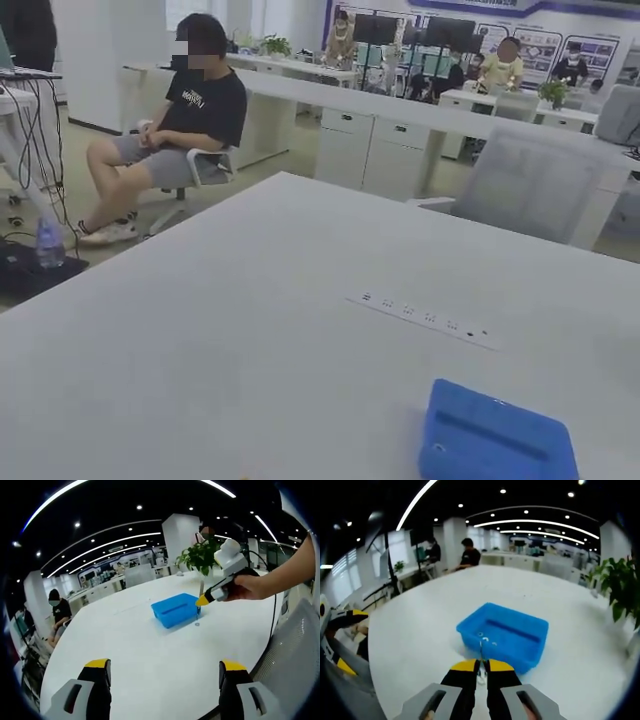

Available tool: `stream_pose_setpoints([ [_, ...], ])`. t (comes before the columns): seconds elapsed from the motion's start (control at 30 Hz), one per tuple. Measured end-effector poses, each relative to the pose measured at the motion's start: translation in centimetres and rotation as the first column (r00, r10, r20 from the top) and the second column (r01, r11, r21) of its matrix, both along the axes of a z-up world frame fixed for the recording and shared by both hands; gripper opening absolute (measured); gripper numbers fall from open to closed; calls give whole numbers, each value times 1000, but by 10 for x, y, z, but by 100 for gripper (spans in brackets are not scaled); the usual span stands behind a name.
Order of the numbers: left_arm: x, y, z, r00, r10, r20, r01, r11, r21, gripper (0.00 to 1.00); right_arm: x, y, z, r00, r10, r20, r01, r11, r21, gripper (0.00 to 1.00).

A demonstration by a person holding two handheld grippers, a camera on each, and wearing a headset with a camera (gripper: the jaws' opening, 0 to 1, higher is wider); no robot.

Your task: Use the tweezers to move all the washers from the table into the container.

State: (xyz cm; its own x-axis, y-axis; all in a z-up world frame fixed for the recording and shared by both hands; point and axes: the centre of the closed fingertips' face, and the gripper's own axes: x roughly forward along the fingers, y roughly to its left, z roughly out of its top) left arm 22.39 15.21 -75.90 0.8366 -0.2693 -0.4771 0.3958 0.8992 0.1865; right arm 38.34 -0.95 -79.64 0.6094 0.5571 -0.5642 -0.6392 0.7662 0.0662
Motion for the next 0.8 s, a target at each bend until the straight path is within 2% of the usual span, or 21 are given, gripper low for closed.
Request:
stream_pose_setpoints([
  [0.17, 0, 1, -1, 1000, 3, -5, -3, 1000, 3, 91, 0, 0, -8, 1000, -2, -13, 2, 1000, -6, 3],
  [0.27, 0, 1, -1, 1000, 3, -7, -3, 1000, 4, 91, -1, -1, -7, 1000, -4, -13, 4, 1000, -12, 3],
  [0.57, 0, 1, -2, 1000, 3, -9, -3, 1000, 7, 91, 1, 0, -17, 1000, 4, -19, -5, 999, -33, 3],
  [0.8, 0, 1, -1, 1000, 4, -6, -4, 1000, 9, 91, -1, 1, -15, 1000, 17, 4, -17, 999, -49, 3],
])
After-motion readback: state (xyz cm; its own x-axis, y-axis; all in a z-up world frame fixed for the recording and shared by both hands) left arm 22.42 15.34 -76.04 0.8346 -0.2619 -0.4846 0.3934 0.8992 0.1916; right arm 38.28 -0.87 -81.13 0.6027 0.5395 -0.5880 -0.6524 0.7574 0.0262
